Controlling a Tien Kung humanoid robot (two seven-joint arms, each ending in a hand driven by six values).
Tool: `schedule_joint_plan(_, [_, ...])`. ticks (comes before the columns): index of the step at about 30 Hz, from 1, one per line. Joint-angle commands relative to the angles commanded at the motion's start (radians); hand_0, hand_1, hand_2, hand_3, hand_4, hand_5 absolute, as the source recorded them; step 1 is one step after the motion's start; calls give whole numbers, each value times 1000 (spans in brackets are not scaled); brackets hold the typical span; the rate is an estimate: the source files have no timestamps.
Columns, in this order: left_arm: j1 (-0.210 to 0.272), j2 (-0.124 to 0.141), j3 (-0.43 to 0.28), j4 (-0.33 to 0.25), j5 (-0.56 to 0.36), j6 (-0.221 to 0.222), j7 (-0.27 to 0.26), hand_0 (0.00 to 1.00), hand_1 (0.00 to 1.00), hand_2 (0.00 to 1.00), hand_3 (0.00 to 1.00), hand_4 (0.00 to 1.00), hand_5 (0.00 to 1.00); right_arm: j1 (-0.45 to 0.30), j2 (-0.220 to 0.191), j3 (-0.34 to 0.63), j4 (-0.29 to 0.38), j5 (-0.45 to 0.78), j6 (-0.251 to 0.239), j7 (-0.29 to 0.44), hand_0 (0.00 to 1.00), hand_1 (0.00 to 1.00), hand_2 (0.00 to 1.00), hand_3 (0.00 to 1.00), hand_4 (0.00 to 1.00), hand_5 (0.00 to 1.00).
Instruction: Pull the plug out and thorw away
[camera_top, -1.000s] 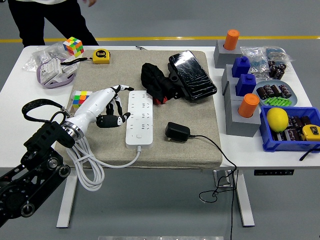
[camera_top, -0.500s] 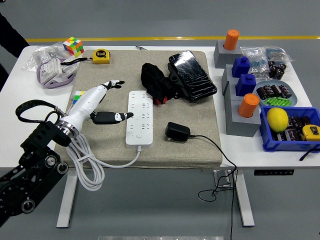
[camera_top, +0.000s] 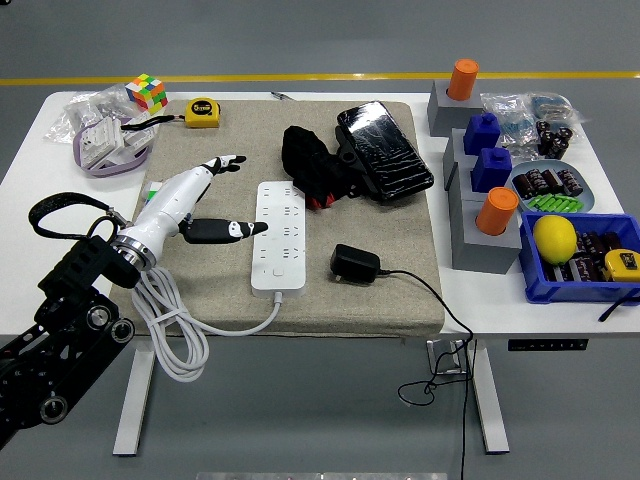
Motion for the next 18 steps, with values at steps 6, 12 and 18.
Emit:
schedule_joint_plan(6, [2, 0, -5, -24, -1, -11, 9, 849, 898, 884, 929, 972, 452, -3, 5, 0, -1, -1, 0, 1, 568, 645, 669, 567, 970, 490])
schedule_joint_plan(12, [12, -1, -13, -34, 4, -22, 18, 850, 896, 884, 928, 971, 452, -6, 4, 0, -3, -1, 0, 0, 568, 645, 669, 568, 970, 490])
schedule_joint_plan(18, [14, 0, -21, -49, 10, -27, 23, 850, 895, 887, 929, 969, 447, -3, 5, 2, -2, -2, -2, 1, 568, 645, 669, 567, 970, 490])
